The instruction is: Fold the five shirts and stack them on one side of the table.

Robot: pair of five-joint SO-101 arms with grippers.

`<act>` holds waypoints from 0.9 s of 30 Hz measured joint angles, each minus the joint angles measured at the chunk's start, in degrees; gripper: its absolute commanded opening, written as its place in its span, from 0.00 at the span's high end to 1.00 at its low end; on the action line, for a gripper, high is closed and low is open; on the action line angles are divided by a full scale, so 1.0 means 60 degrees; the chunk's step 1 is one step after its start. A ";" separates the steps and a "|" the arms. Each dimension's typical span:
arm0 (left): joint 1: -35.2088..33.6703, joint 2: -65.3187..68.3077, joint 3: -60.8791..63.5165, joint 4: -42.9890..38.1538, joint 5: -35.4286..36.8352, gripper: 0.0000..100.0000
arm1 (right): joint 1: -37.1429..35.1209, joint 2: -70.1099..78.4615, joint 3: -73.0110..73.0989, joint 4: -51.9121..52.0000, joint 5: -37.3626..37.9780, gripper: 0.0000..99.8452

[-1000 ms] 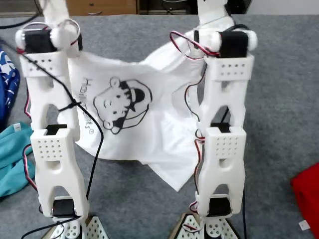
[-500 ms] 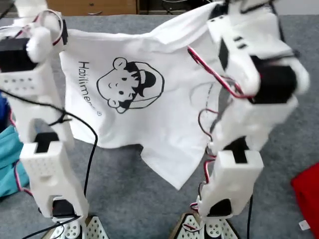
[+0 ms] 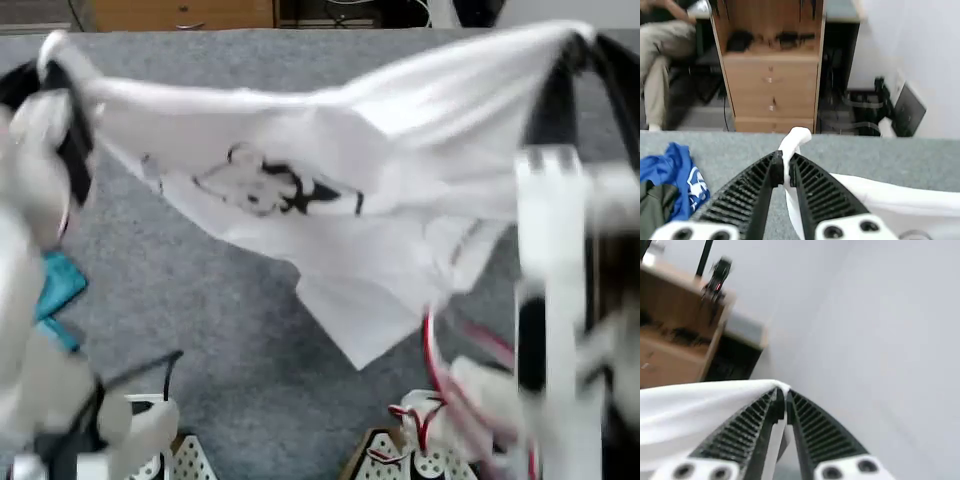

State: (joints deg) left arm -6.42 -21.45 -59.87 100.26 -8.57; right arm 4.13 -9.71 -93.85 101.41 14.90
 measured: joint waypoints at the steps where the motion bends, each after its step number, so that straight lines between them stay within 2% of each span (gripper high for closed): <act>1: 0.0000 -0.0542 0.0337 0.0000 0.0000 0.98 | 0.0132 -0.0278 -0.0073 0.0000 0.0117 1.00; 9: -0.0015 -0.4264 0.3150 0.0000 0.0000 0.98 | 0.0322 -0.1363 -0.0161 -0.0601 0.0791 1.00; 17: -0.0015 -0.6652 0.5231 0.0000 0.0000 0.98 | 0.0322 -0.1568 0.0044 -0.1641 0.0835 1.00; 23: -0.0015 -0.6886 0.7429 -0.0029 0.0015 0.98 | 0.0322 -0.1421 0.2286 -0.1714 0.0835 1.00; 27: -0.0015 -0.6945 0.9656 -0.1436 0.0015 0.98 | 0.0190 -0.0821 0.4190 -0.1714 0.0835 1.00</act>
State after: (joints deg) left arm -6.51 -63.12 -1.93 91.65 -8.48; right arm 5.27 -14.64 -68.70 91.12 19.91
